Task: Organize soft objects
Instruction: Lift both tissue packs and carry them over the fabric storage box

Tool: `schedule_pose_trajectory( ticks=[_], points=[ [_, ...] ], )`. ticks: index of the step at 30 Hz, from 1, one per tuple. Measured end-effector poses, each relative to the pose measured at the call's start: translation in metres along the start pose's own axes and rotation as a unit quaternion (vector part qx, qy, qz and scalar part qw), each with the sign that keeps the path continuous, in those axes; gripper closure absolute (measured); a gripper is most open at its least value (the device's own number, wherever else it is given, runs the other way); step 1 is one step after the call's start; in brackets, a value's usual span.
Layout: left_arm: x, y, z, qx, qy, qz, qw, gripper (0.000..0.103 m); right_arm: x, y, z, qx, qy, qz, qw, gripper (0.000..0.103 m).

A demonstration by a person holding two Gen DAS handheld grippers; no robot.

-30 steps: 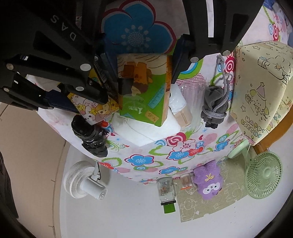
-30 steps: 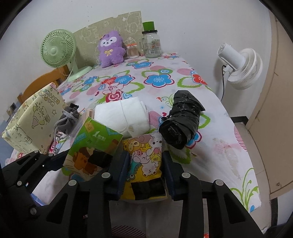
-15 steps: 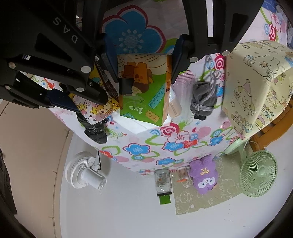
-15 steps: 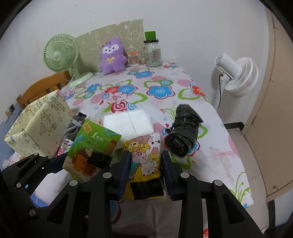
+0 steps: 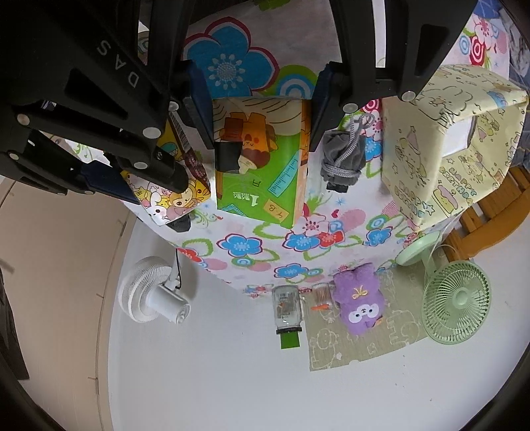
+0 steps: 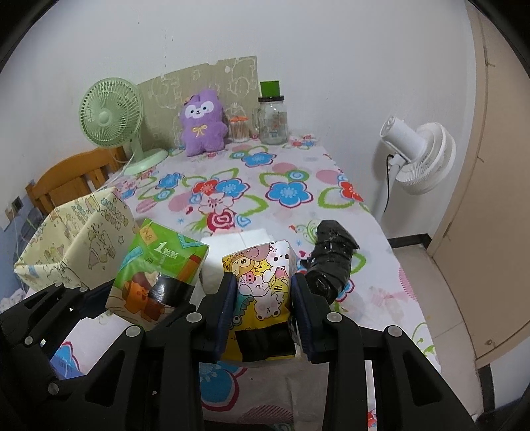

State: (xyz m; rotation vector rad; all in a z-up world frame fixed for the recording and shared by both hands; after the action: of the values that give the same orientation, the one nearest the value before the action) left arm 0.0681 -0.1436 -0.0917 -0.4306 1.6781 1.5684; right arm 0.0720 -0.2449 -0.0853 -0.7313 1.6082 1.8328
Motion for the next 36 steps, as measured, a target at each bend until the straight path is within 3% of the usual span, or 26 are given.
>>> schedule_pose_trajectory(
  ticks=[36],
  points=[
    [-0.04, 0.045, 0.059, -0.015, 0.018, -0.034, 0.9992, 0.05, -0.062, 0.03, 0.066, 0.007, 0.034, -0.041, 0.999, 0.066]
  ],
)
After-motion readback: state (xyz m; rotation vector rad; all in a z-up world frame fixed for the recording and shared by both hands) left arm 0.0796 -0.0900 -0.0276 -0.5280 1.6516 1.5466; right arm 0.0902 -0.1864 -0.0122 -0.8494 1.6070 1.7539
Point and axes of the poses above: each gripper's, at about its wrist camera, not at the fingertips, and y roughly against the way its jaws point, z to its left, x to its underside, the point moved 2 cm from there along -y, roughly the way its jaws point, and after that the axes turned 1 degree about -x, right-handed, at the moved point
